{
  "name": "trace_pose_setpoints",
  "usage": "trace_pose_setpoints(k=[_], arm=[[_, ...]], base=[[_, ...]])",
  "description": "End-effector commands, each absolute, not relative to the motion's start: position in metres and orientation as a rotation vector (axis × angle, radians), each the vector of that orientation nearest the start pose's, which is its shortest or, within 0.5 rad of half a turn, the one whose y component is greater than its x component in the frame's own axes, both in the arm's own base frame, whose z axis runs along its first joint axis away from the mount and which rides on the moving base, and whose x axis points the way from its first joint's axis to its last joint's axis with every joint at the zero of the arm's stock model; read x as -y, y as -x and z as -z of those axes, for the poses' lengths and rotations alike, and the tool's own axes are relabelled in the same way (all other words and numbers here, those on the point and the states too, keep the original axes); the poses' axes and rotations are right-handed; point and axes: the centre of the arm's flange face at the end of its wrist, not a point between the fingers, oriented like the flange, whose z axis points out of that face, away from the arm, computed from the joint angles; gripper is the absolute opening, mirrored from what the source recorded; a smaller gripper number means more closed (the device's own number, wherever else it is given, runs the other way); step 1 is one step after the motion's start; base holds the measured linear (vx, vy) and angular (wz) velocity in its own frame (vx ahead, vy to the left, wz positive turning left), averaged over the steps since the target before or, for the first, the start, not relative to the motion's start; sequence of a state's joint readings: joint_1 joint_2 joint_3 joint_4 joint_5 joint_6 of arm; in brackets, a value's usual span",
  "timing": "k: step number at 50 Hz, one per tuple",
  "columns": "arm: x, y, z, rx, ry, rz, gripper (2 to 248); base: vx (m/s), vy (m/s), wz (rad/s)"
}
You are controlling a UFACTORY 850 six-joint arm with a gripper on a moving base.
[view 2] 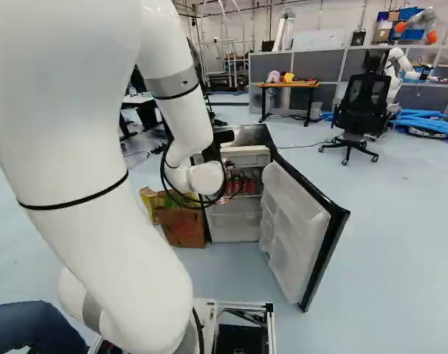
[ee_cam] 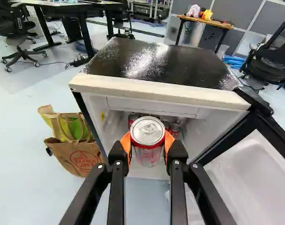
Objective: Grab a drink from the fridge
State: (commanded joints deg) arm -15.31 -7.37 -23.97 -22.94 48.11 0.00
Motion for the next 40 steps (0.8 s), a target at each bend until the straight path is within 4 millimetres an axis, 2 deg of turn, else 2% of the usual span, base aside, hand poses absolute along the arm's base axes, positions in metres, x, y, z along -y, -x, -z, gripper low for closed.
trace_pose_setpoints(k=[20,40], arm=[[0.078,-0.385,-0.364,0.267,2.676,1.717,92],[0.078,-0.395,-0.383,0.285,2.657,1.769,92]], base=[[0.0,0.0,0.0],[0.0,0.0,0.0]])
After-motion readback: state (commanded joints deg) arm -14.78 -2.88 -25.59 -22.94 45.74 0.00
